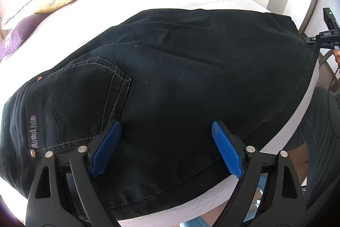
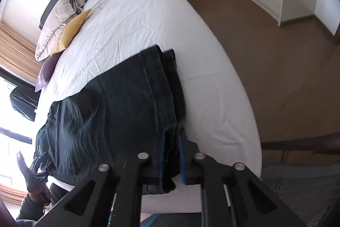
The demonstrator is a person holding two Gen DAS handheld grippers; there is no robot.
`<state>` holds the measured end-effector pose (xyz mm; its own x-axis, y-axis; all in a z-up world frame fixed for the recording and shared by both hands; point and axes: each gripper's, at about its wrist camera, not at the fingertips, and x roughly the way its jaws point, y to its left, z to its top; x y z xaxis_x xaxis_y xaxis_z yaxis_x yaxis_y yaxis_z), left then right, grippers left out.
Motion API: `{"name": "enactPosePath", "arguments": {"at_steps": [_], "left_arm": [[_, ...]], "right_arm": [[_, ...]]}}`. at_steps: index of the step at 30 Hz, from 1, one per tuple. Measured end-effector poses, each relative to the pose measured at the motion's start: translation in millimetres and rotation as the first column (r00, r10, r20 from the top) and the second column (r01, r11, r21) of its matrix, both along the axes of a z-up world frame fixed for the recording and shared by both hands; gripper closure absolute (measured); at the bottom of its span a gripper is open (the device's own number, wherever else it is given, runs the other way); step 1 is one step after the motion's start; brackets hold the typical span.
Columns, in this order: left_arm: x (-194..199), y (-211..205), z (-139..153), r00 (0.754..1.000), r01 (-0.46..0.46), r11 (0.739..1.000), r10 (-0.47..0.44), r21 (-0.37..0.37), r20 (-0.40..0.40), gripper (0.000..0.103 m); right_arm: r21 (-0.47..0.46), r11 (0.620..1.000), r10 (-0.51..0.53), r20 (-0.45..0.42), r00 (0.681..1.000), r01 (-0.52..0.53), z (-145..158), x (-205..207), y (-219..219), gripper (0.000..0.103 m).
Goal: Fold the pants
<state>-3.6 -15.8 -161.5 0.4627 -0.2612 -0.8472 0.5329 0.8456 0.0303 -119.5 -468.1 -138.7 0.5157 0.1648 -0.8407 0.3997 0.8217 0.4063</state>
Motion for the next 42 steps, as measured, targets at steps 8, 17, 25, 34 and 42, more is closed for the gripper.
{"name": "enactPosePath", "arguments": {"at_steps": [8, 17, 25, 34, 42], "left_arm": [[2.9, -17.2, 4.1, 1.0, 0.013, 1.0, -0.013, -0.008, 0.006, 0.016], [9.0, -21.7, 18.9, 0.999, -0.024, 0.997, 0.026, -0.072, 0.033, 0.011], [32.9, -69.0, 41.5, 0.997, 0.049, 0.987, -0.038, -0.152, 0.069, 0.011], [60.2, -101.6, 21.9, 0.998, 0.059, 0.988, -0.057, -0.14, 0.023, 0.011], [82.6, -87.5, 23.1, 0.999, -0.043, 0.98, 0.043, -0.194, -0.005, 0.012]], "right_arm": [[-0.076, 0.996, -0.048, 0.06, 0.997, 0.053, 14.3, -3.8, 4.3, 0.097], [-0.248, 0.96, -0.149, -0.053, 0.987, 0.131, 28.5, -9.6, -3.2, 0.094], [-0.133, 0.917, 0.392, 0.112, 0.913, -0.377, 67.5, 84.6, 126.4, 0.082], [-0.058, 0.937, 0.344, 0.0, 0.939, -0.344, -15.6, 165.8, 130.3, 0.103], [-0.217, 0.958, 0.19, -0.02, 0.982, -0.19, -5.4, 176.1, 112.7, 0.093]]}}
